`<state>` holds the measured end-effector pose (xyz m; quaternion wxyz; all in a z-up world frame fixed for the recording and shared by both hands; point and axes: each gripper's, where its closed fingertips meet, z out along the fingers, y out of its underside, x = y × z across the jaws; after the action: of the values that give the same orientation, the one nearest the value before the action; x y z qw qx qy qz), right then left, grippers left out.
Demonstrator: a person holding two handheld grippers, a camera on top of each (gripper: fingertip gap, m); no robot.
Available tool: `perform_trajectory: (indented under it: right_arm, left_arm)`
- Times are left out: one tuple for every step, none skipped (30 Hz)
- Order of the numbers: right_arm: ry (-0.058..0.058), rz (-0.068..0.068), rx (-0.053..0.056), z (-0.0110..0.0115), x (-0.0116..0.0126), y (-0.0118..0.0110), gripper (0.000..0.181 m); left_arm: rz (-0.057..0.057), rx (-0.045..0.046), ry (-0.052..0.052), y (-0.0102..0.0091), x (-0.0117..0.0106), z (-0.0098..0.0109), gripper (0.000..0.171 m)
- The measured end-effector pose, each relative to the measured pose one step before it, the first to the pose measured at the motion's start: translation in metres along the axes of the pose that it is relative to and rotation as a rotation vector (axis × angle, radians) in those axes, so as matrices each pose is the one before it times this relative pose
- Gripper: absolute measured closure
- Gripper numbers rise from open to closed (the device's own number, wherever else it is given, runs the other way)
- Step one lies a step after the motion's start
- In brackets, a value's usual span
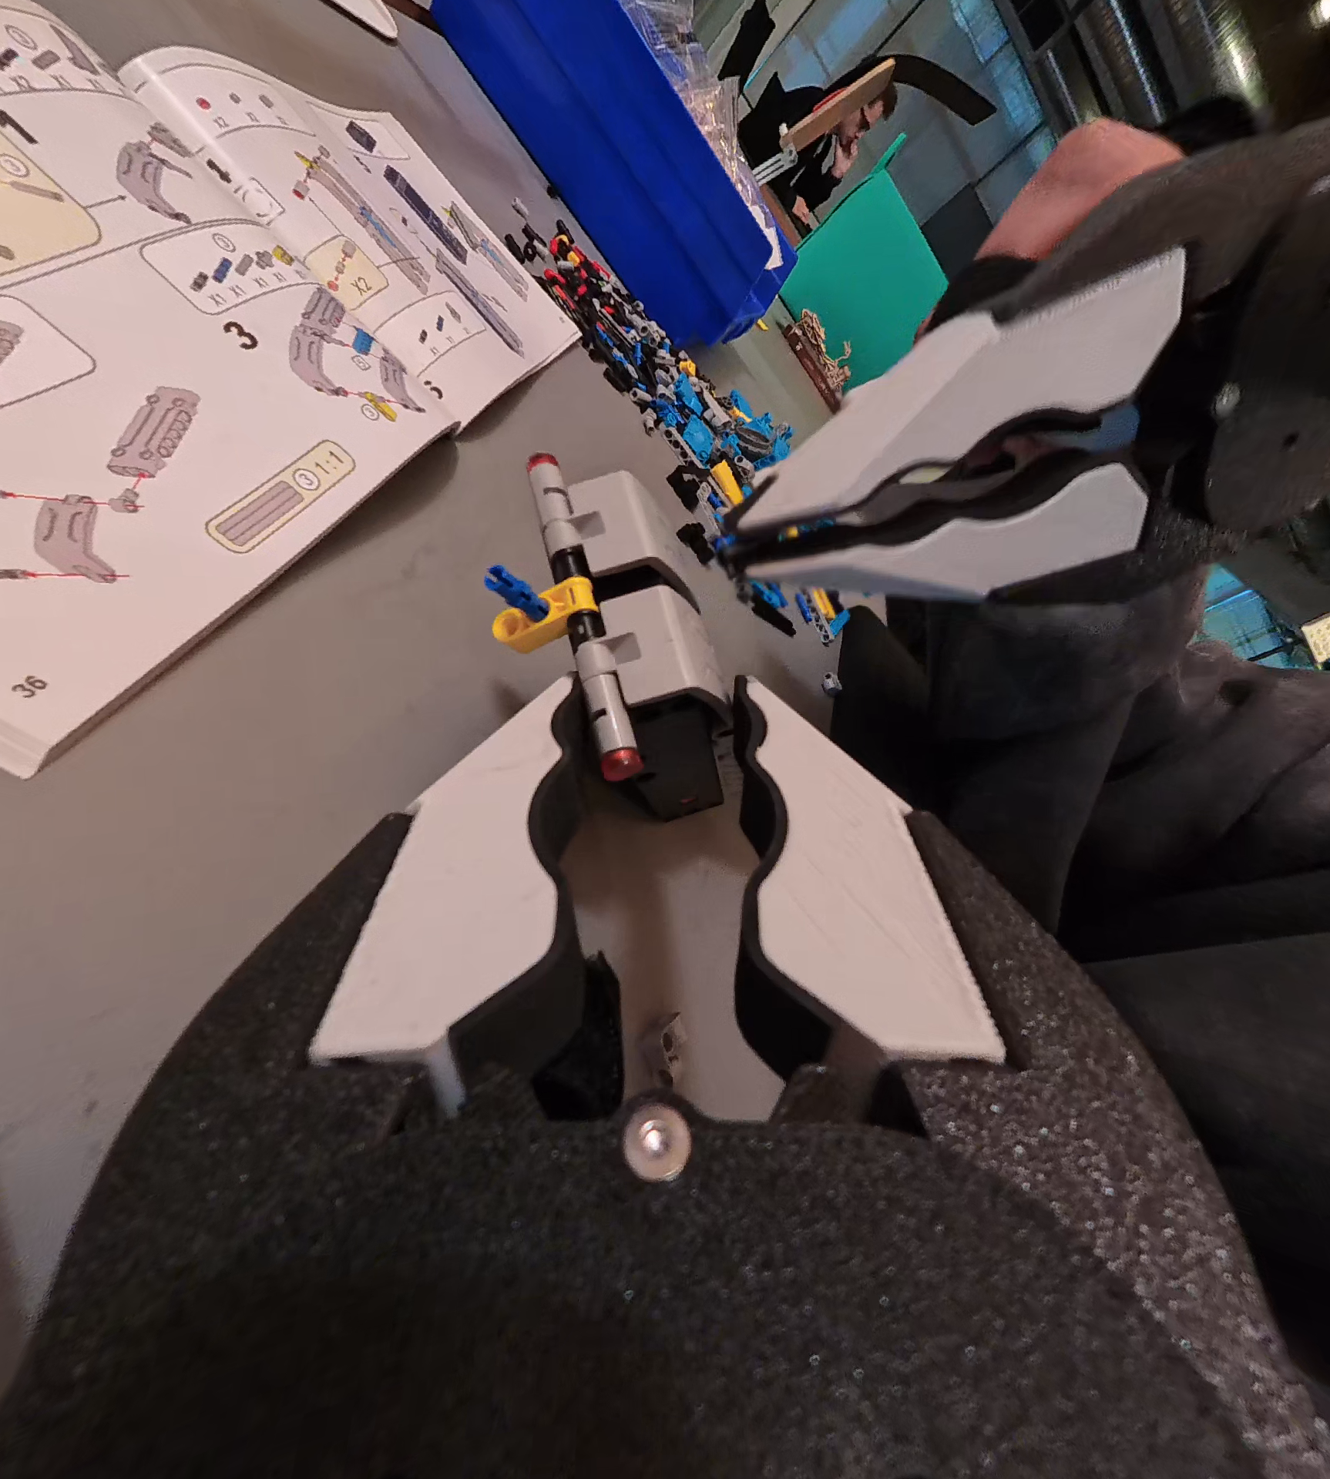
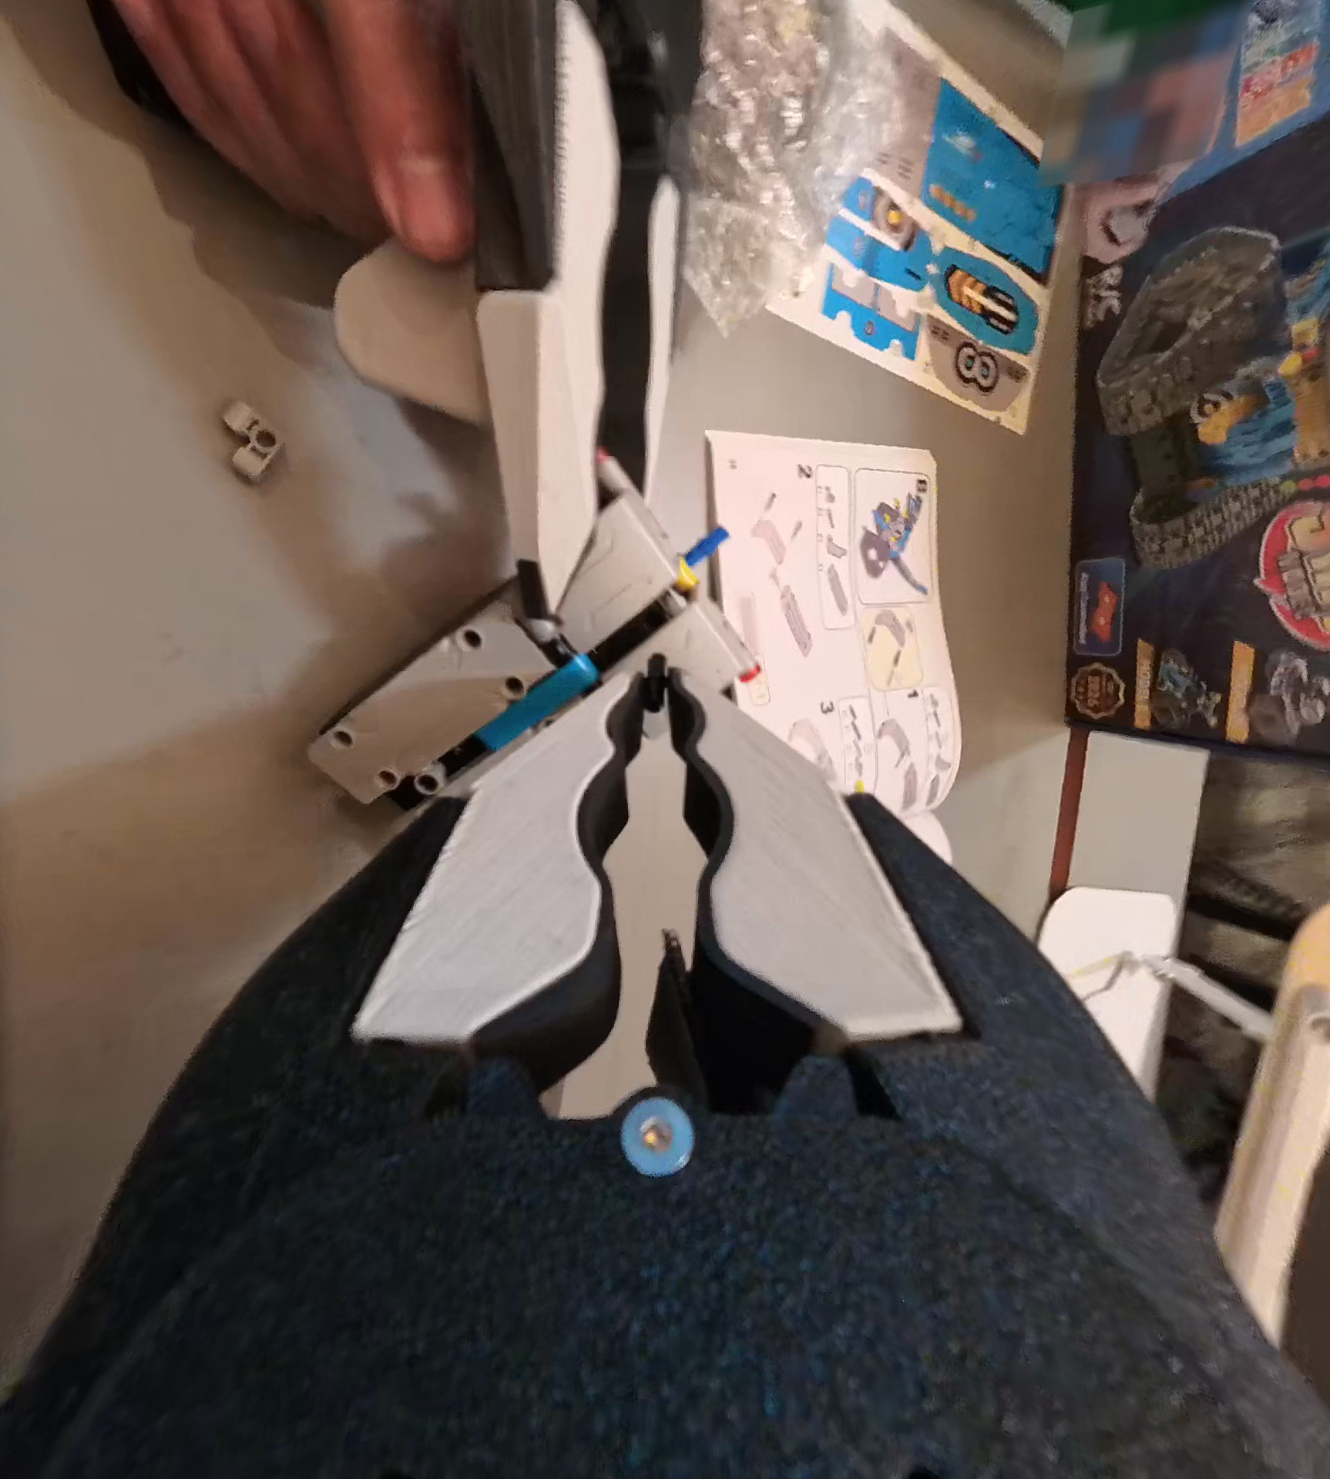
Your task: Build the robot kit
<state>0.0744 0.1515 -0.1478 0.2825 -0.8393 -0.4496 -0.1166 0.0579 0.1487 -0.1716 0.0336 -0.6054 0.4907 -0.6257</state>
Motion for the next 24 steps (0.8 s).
perform_trajectory:
  right_arm:
    - [-0.0013,0.0651,0.0259,-0.00429,0.00311,0.00406,0.177]
    - [-0.0154,0.0693,0.0295,-0.00422,0.00076,0.00658,0.177]
    - [-0.0230,0.0618,0.0262,-0.00436,-0.00112,0.00956,0.177]
    - [-0.0353,0.0541,-0.0050,-0.00414,-0.00361,0.01563,0.177]
    - [-0.0504,0.0541,-0.0547,-0.00335,-0.00613,0.02389,0.177]
    - [-0.0434,0.0510,-0.0856,-0.00146,-0.00557,0.02874,0.177]
    - [-0.0271,0.0414,-0.0891,0.00112,-0.00446,0.02885,0.177]
    - [-0.0253,0.0244,-0.0719,0.00335,-0.00600,0.02466,0.177]
    - [-0.0241,0.0091,-0.0439,0.00448,-0.00733,0.01781,0.177]
    - [-0.0093,0.0036,-0.0288,0.00444,-0.00556,0.01258,0.177]
    - [0.0036,0.0009,-0.0343,0.00347,-0.00353,0.01093,0.177]
    - [0.0093,-0.0028,-0.0381,0.00205,-0.00239,0.00967,0.177]
    - [0.0162,-0.0034,-0.0449,-0.00039,-0.00091,0.00857,0.177]
    - [0.0142,-0.0012,-0.0543,-0.00257,-0.00053,0.00825,0.177]
    - [0.0079,0.0001,-0.0583,-0.00363,-0.00064,0.00729,0.177]
    - [-0.0136,0.0032,-0.0616,-0.00340,-0.00304,0.00681,0.177]
    - [-0.0160,0.0088,-0.0631,-0.00221,-0.00266,0.00572,0.177]
    - [-0.0261,0.0136,-0.0614,-0.00059,-0.00392,0.00439,0.177]
    - [-0.0255,0.0107,-0.0563,0.00115,-0.00356,0.00283,0.177]
    - [-0.0070,0.0034,-0.0460,0.00192,-0.00095,0.00122,0.177]
    - [0.0001,-0.0064,-0.0320,0.00176,-0.00026,-0.00067,0.177]
    - [0.0042,-0.0087,-0.0162,0.00073,0.00005,-0.00211,0.177]
    - [-0.0092,-0.0025,-0.0088,0.00017,-0.00185,-0.00243,0.177]
    - [-0.0157,0.0042,-0.0075,-0.00012,-0.00262,-0.00210,0.177]
  left_arm:
    - [0.0015,0.00482,-0.0035,-0.00052,-0.00047,-0.00065,0.137]
    - [0.0064,0.00521,-0.0049,-0.00060,-0.00021,-0.00063,0.137]
    - [0.0103,0.00283,-0.0032,-0.00022,0.00030,-0.00058,0.137]
    - [0.0147,0.00318,-0.0027,-0.00010,0.00085,-0.00041,0.137]
    - [0.0176,0.00310,-0.0030,-0.00013,0.00109,-0.00027,0.137]
    - [0.0174,0.00026,-0.0028,0.00011,0.00119,0.00009,0.137]
    - [0.0151,-0.00101,-0.0043,-0.00005,0.00080,0.00031,0.137]
    - [0.0087,0.00050,-0.0037,-0.00019,0.00045,0.00015,0.136]
    - [0.0030,0.00168,-0.0009,-0.00015,0.00045,0.00033,0.136]
    - [-0.0002,-0.00004,0.0003,0.00005,0.00018,0.00019,0.136]
    - [-0.0026,-0.00053,0.0008,-0.00012,-0.00017,0.00017,0.136]
    - [-0.0032,0.00051,-0.0004,-0.00012,-0.00046,0.00015,0.136]
    - [-0.0019,0.00116,0.0013,-0.00017,0.00005,0.00023,0.136]
    - [-0.0001,-0.00018,0.0008,-0.00003,0.00013,0.00020,0.136]
    - [0.0013,-0.00079,0.0003,0.00008,0.00016,0.00025,0.136]
    - [0.0019,-0.00086,-0.0001,0.00012,0.00020,0.00006,0.136]
    - [0.0021,0.00004,-0.0003,0.00011,0.00016,0.00020,0.136]
    - [0.0015,-0.00087,0.0003,0.00015,0.00010,-0.00011,0.136]
    - [0.0007,-0.00053,-0.0004,0.00010,0.00006,-0.00009,0.136]
    - [0.0002,-0.00049,0.0006,0.00015,-0.00003,-0.00015,0.136]
    - [0.0005,-0.00065,0.0005,0.00024,0.00012,-0.00029,0.136]
    - [0.0025,-0.00107,-0.0002,0.00023,-0.00006,-0.00034,0.136]
    - [0.0025,-0.00126,-0.0008,0.00035,-0.00004,-0.00038,0.136]
    - [0.0011,-0.00052,-0.0008,0.00013,0.00006,-0.00040,0.136]
